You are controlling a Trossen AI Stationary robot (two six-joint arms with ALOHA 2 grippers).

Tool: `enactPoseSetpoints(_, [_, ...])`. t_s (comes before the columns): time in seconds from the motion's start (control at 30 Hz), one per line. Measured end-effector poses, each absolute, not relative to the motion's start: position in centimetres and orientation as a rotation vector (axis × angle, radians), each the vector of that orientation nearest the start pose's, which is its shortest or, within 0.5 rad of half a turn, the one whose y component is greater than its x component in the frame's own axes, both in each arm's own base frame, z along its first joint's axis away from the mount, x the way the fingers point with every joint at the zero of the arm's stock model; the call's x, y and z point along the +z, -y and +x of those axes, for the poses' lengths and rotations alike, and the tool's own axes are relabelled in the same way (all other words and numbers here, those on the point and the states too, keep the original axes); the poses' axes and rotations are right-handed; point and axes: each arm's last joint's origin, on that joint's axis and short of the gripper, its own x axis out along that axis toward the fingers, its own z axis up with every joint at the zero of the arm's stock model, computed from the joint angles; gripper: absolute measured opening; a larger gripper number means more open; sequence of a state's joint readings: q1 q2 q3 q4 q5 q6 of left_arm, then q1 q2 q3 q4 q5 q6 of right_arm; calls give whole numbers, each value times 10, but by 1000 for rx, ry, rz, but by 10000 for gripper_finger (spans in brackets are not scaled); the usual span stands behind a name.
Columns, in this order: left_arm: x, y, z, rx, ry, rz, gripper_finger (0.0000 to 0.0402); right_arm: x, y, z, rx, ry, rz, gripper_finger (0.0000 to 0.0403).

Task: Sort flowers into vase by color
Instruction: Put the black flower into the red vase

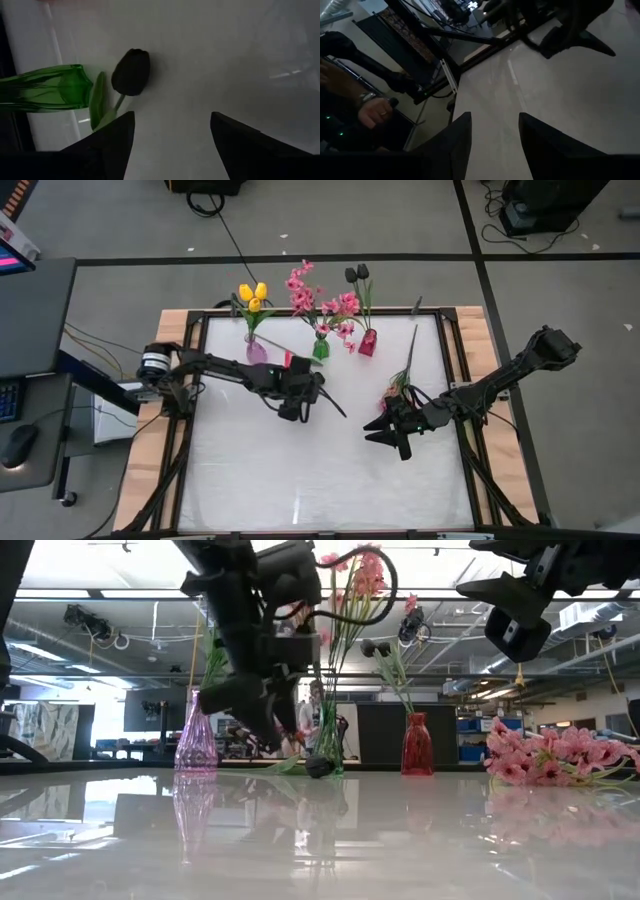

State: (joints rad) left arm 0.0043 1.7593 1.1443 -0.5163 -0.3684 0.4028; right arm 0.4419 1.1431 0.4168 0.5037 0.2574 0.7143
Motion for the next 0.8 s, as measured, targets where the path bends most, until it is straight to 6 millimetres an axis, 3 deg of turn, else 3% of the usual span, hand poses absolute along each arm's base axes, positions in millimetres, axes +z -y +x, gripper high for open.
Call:
enactPoseSetpoints(0.43, [183,-45,309,-7,-1146,775,268,206,-90,209,101,-256,636,172])
enactPoseSetpoints(0.57, [176,-55,303,-74,-1109,834,268,208,-91,209,109,-235,645,172])
enactPoseSetpoints(0.8, [173,-70,306,-35,-1053,880,268,210,-91,209,119,-220,652,172])
